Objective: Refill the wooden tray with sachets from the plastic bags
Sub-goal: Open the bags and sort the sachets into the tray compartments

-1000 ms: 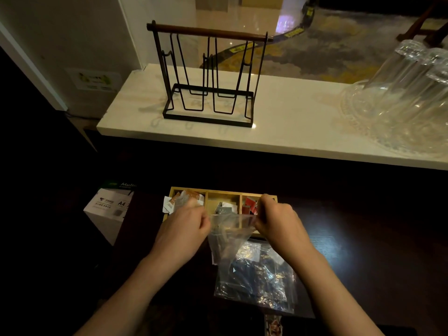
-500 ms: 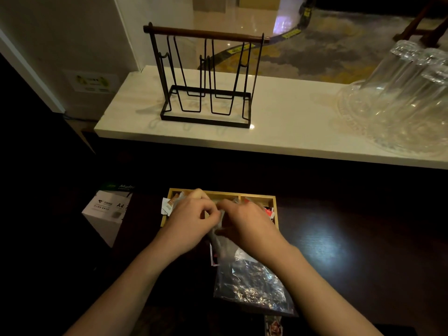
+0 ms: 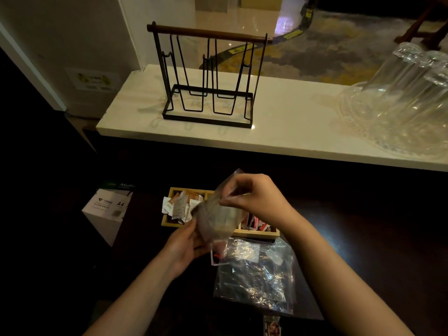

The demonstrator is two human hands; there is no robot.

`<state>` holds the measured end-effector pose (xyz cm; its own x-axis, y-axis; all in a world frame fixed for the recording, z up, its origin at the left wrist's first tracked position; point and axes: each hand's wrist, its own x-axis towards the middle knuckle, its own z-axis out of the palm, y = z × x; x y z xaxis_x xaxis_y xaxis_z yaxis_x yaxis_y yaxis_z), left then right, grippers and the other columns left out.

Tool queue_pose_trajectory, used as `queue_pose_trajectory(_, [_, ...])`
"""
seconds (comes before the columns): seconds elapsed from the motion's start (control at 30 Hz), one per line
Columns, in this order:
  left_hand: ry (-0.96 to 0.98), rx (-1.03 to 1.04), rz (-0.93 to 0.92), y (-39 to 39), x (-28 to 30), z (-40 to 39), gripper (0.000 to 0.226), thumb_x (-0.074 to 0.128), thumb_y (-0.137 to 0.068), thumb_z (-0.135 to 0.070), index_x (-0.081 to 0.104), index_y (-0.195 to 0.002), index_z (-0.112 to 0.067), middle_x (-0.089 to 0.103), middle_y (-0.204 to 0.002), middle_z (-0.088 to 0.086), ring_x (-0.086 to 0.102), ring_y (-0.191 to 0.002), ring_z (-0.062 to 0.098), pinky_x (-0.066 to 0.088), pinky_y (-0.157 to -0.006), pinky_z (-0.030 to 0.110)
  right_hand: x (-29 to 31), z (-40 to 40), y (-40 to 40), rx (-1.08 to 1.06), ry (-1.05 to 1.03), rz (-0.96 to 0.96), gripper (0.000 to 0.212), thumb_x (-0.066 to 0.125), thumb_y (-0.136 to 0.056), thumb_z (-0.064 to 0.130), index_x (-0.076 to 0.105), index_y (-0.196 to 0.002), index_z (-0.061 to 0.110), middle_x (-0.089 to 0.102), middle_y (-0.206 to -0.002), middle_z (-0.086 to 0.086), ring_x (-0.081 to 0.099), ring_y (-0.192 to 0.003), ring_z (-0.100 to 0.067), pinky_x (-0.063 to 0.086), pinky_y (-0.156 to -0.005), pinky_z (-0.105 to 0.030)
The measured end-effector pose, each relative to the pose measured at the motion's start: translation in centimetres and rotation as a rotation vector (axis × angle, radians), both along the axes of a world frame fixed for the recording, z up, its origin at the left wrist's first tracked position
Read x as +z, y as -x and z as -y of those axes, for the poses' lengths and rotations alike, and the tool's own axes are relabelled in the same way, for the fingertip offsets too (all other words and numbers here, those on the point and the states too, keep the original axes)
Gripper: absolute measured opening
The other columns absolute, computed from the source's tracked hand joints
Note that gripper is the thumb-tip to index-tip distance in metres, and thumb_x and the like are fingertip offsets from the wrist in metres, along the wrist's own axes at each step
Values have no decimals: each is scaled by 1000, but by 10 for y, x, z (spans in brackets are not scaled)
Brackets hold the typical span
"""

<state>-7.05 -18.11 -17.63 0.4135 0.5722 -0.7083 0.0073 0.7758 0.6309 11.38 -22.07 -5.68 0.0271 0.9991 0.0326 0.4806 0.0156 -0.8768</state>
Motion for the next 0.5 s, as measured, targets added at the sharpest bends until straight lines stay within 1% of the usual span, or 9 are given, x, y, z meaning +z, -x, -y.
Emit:
queue_pose_trajectory(0.1, [-166, 76, -114, -3, -2, -6, 23, 39, -99, -29, 61, -103, -24, 69, -105, 6, 66, -94, 24, 52, -65, 36, -5, 1, -11, -28, 36, -44, 16, 75, -77, 19, 64, -77, 31, 66, -75, 11, 63, -74, 2, 51, -67, -15])
queue_pose_trajectory(0.17, [-304, 64, -242, -2, -1, -9, 23, 38, -100, -27, 61, -96, -25, 68, -104, 6, 65, -95, 23, 53, -68, 36, -10, 1, -18, -65, 59, -32, 11, 73, -79, 26, 64, -79, 33, 66, -76, 10, 63, -76, -1, 50, -66, -16])
queue_pose_trajectory(0.23, [-465, 46, -345, -1, 2, -15, 26, 38, -100, -26, 62, -93, -20, 67, -99, 8, 65, -91, 21, 53, -71, 31, -17, 0, -24, -94, 87, -23, 4, 70, -82, 29, 66, -83, 31, 67, -79, 9, 64, -78, -5, 51, -68, -19])
queue_pose_trajectory(0.3, [-606, 52, -430, 1, 8, -20, 30, 36, -101, -23, 61, -93, -7, 63, -86, 6, 61, -78, 15, 47, -61, 23, -25, 0, -31, -128, 126, -46, 4, 68, -83, 28, 69, -87, 27, 70, -84, 4, 66, -82, -11, 54, -73, -26])
queue_pose_trajectory(0.33, [-659, 65, -459, 2, 10, -22, 32, 36, -101, -23, 60, -93, -2, 62, -82, 7, 60, -74, 15, 46, -59, 24, -28, 0, -33, -141, 148, -60, 5, 68, -84, 25, 69, -88, 27, 70, -86, 3, 66, -83, -11, 56, -76, -28])
queue_pose_trajectory(0.37, [-706, 80, -483, 5, 10, -26, 34, 36, -100, -24, 59, -93, 0, 63, -82, 11, 60, -73, 19, 46, -60, 29, -31, 1, -36, -152, 168, -69, 7, 68, -84, 23, 68, -89, 28, 69, -87, 3, 66, -84, -10, 56, -77, -28])
queue_pose_trajectory(0.43, [-775, 100, -529, 10, 9, -33, 36, 36, -100, -26, 58, -90, -1, 65, -84, 16, 62, -75, 26, 48, -62, 37, -38, 2, -39, -166, 205, -81, 13, 69, -83, 19, 68, -92, 28, 68, -90, 6, 64, -87, -8, 55, -79, -26])
queue_pose_trajectory(0.47, [-803, 99, -540, 12, 9, -35, 36, 36, -100, -26, 58, -87, -1, 64, -81, 15, 61, -72, 25, 47, -60, 35, -42, 3, -40, -171, 216, -81, 15, 69, -82, 18, 68, -93, 27, 67, -93, 7, 64, -88, -7, 55, -80, -26])
queue_pose_trajectory(0.5, [-830, 92, -557, 13, 10, -37, 35, 36, -100, -25, 56, -82, -3, 61, -75, 11, 58, -66, 21, 44, -56, 29, -46, 3, -41, -172, 222, -78, 16, 70, -82, 17, 69, -94, 27, 67, -96, 7, 63, -90, -6, 55, -81, -26])
